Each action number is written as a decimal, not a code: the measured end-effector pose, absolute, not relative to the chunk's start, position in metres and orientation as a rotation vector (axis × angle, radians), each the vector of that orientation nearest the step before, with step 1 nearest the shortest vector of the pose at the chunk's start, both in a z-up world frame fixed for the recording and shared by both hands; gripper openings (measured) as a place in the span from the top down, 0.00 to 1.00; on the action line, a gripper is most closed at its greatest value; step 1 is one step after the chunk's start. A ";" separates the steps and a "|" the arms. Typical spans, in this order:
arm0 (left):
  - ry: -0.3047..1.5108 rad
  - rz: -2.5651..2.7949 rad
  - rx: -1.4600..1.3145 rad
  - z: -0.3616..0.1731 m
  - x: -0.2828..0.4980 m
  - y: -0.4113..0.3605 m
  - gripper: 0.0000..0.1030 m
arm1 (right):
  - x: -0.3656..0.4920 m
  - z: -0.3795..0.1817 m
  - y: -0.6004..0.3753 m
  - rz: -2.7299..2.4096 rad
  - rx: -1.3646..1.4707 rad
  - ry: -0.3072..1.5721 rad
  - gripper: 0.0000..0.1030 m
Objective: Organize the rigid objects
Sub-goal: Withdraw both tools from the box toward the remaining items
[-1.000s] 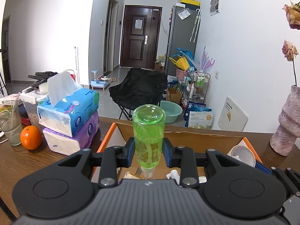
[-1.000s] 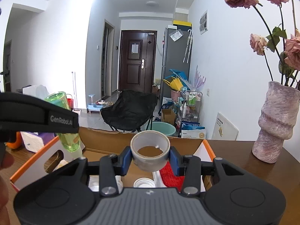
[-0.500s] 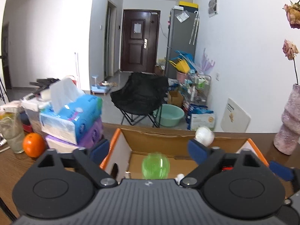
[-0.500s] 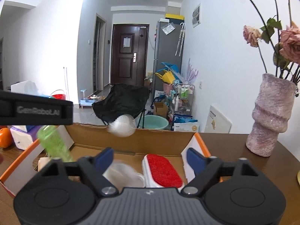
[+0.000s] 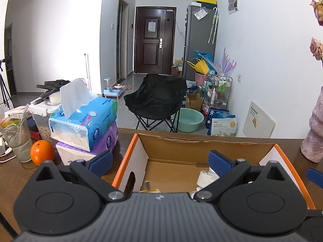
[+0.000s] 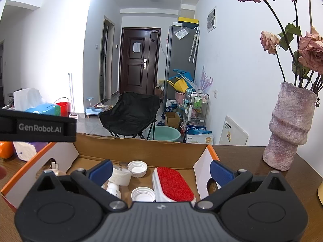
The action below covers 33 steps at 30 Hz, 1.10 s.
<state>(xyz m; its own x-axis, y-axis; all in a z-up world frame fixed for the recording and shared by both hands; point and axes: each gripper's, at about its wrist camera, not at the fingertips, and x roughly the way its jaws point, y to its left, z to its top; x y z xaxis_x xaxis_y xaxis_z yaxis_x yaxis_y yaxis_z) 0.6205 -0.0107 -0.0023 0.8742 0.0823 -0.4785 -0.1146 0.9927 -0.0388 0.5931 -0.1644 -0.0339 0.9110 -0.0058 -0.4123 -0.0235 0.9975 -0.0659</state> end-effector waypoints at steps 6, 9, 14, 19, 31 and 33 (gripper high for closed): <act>0.497 0.108 -0.069 -0.001 0.619 -0.010 0.00 | 0.592 -0.032 -0.166 0.014 -0.075 0.421 0.00; 0.496 0.109 -0.066 -0.001 0.616 -0.011 0.00 | 0.588 -0.031 -0.167 0.015 -0.079 0.419 0.00; 0.499 0.118 -0.066 -0.001 0.608 -0.011 0.00 | 0.579 -0.030 -0.168 0.012 -0.084 0.410 0.00; 0.500 0.123 -0.065 -0.001 0.599 -0.011 0.00 | 0.567 -0.030 -0.171 0.006 -0.086 0.409 0.00; 0.518 0.123 -0.079 -0.004 0.567 -0.009 0.00 | 0.532 -0.027 -0.182 -0.012 -0.069 0.401 0.00; 0.522 0.121 -0.082 -0.005 0.562 -0.009 0.00 | 0.526 -0.027 -0.183 -0.016 -0.069 0.400 0.00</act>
